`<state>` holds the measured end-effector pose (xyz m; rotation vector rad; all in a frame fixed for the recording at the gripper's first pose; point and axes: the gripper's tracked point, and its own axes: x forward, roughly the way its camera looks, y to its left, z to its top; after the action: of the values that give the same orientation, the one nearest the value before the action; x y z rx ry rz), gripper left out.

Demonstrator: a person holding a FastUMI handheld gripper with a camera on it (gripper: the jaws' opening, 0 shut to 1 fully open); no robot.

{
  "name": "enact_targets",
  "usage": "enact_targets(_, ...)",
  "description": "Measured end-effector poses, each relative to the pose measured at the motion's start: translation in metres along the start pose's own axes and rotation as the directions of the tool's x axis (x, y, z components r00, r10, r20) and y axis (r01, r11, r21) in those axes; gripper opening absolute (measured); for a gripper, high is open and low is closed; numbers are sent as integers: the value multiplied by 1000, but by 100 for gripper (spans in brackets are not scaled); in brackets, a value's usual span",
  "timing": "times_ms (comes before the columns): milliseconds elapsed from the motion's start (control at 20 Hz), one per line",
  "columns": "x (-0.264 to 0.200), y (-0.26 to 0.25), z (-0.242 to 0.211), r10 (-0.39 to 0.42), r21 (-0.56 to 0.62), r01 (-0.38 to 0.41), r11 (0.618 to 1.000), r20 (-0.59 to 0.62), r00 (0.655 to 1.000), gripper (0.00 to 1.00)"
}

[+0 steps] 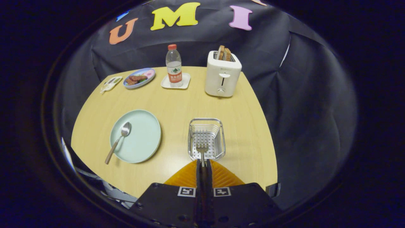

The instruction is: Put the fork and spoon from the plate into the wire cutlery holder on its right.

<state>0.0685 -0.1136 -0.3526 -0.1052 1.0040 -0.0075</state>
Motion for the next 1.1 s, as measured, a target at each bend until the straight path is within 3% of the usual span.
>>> enact_targets(400, 10, 2, 13, 26, 47, -20, 999, -121, 992, 6)
enact_targets(900, 8, 0, 28, 29, 70, -25, 997, -65, 997, 8)
enact_targets(1100, 5, 13, 34, 35, 64, -34, 997, -10, 999, 41)
